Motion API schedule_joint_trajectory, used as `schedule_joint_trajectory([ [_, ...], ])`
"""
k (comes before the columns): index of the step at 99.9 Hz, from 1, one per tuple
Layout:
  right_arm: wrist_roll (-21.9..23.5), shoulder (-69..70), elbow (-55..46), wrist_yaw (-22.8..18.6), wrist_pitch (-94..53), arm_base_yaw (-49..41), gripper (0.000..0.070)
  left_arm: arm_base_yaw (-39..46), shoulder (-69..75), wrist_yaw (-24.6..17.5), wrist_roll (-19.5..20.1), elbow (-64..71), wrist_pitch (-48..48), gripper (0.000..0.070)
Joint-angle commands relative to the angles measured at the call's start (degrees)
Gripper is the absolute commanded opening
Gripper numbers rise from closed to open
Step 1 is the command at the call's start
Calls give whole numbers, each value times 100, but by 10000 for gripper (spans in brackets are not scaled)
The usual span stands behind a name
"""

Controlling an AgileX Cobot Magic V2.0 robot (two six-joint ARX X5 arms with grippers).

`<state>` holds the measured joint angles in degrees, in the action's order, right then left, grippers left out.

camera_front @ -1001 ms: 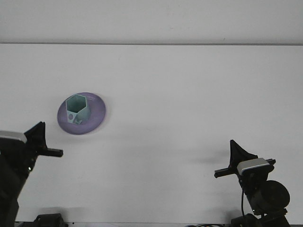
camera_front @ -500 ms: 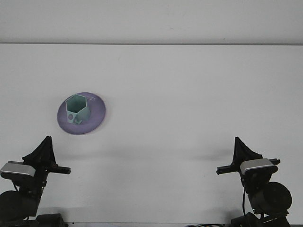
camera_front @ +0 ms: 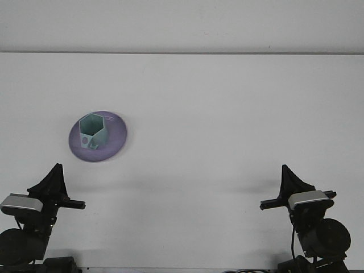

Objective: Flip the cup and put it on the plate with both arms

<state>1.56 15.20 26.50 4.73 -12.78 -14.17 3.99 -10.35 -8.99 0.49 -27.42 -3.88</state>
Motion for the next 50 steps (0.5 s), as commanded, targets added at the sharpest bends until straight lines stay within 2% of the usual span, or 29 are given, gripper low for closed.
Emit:
schedule_joint_trajectory([
  [1,-28,24,48,24,37,-9,0,7,0,-26,-24,-37,52,14],
  [21,-28,22,48,24,39,-9,0,-87,116,173,74,149,162,13],
  [29,-28,22,48,24,39,-9,0,-247,258,208,354,516,404,13],
  [42,-28,22,48,22,39,-9,0,-479,542,907,280,1311,951,13],
  [50,-28,22,48,24,37,-9,0,-549,765,1060,179,1670,997,13],
])
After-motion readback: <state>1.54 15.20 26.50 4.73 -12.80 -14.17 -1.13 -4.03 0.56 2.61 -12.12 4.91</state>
